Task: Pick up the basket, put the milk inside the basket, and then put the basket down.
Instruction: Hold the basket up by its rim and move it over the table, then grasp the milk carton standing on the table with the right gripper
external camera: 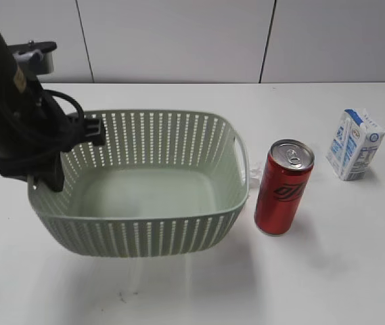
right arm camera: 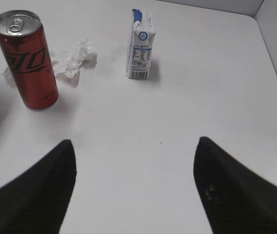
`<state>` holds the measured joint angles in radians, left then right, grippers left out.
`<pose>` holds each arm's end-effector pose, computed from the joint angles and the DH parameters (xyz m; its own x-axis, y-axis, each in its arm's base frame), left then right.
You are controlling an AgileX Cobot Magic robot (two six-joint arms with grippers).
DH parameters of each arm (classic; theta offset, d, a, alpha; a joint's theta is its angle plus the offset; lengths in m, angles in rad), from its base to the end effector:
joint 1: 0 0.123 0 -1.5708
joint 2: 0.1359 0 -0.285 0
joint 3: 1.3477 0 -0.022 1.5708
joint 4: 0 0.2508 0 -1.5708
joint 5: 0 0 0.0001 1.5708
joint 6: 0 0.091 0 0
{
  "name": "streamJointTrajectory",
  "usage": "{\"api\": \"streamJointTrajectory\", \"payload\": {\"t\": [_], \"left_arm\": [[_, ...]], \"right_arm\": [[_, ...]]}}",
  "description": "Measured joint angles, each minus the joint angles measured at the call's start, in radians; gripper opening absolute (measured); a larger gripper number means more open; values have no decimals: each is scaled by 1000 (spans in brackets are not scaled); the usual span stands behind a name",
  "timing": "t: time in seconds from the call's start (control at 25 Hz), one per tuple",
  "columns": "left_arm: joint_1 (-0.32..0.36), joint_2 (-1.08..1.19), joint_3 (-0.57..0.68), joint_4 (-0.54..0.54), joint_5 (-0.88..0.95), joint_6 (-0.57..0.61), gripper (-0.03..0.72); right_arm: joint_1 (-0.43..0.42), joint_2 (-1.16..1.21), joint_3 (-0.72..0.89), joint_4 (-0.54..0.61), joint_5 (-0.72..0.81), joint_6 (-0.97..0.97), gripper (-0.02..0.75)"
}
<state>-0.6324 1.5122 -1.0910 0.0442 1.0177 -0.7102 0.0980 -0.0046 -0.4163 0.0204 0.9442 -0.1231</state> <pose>0.2326 -0.1662 0.2569 -0.9791 -0.0682 -0.1916 -0.0477 0.9928 -0.1097 0.0081 0.0023 0.2630 -0.4052 -0.1513 -0.9016 -0.1587 0.9829 -0.0936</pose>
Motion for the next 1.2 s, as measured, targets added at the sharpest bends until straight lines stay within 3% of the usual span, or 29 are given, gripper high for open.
{"api": "streamJointTrajectory", "payload": {"t": [0.16, 0.32, 0.6, 0.84, 1.2], "left_arm": [[-13, 0, 89, 14, -16, -8, -1], [-16, 0, 166, -38, -79, -10, -1], [-16, 0, 179, -80, -162, -12, -1], [-16, 0, 180, -51, -167, -12, -1], [-16, 0, 180, -44, -165, -12, -1]], "right_arm": [[0, 0, 0, 0, 0, 0, 590], [0, 0, 0, 0, 0, 0, 590], [0, 29, -33, -2, -46, 71, 590], [0, 350, -134, -2, -101, 95, 590], [0, 986, -438, -2, -157, 57, 590]]}}
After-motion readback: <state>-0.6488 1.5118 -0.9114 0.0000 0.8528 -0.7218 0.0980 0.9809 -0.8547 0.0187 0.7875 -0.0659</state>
